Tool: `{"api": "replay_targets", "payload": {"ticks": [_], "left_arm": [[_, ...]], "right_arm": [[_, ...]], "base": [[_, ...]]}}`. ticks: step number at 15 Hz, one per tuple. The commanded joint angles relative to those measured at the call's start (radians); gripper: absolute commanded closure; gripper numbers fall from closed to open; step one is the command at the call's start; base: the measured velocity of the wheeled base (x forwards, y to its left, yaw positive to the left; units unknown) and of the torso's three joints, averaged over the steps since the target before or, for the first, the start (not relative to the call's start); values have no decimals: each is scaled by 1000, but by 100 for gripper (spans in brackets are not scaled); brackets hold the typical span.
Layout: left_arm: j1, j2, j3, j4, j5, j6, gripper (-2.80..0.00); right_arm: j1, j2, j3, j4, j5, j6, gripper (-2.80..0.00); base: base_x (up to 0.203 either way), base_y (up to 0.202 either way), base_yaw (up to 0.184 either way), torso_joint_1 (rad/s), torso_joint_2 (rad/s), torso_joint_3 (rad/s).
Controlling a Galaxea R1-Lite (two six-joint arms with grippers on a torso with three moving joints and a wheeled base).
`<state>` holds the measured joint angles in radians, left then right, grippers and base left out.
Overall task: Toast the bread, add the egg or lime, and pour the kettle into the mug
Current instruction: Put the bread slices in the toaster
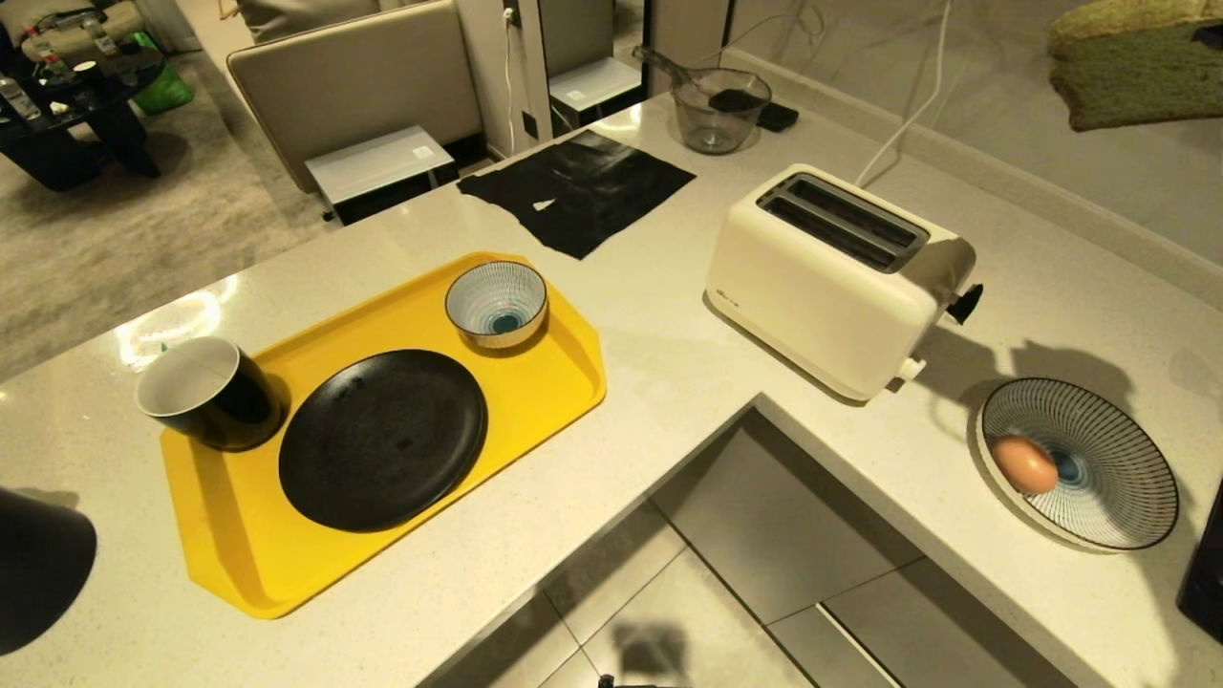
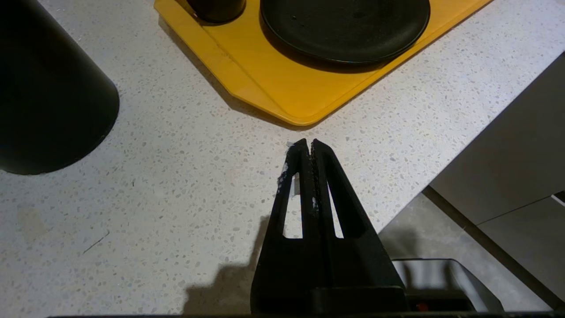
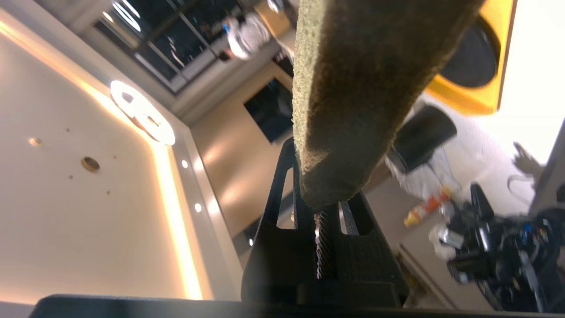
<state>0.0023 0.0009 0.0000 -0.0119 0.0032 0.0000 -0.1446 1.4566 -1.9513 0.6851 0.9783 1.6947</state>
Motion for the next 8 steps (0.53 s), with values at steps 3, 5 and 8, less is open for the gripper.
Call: {"api": "replay_targets", "payload": {"ticks": [3,5,8], "left_arm": [[-1,1,0,0,0,0,0],[-1,1,0,0,1,0,0],[-1,1,0,0,1,0,0]], "right_arm": [[128,95,-1,4,-66,14,0],[173,133,-1,-6,-109,18,0],[217,183,-1,-99,-207,35,0]], "base": [[0,0,0,0,0,0],[0,0,0,0,0,0],[0,0,0,0,0,0]]}}
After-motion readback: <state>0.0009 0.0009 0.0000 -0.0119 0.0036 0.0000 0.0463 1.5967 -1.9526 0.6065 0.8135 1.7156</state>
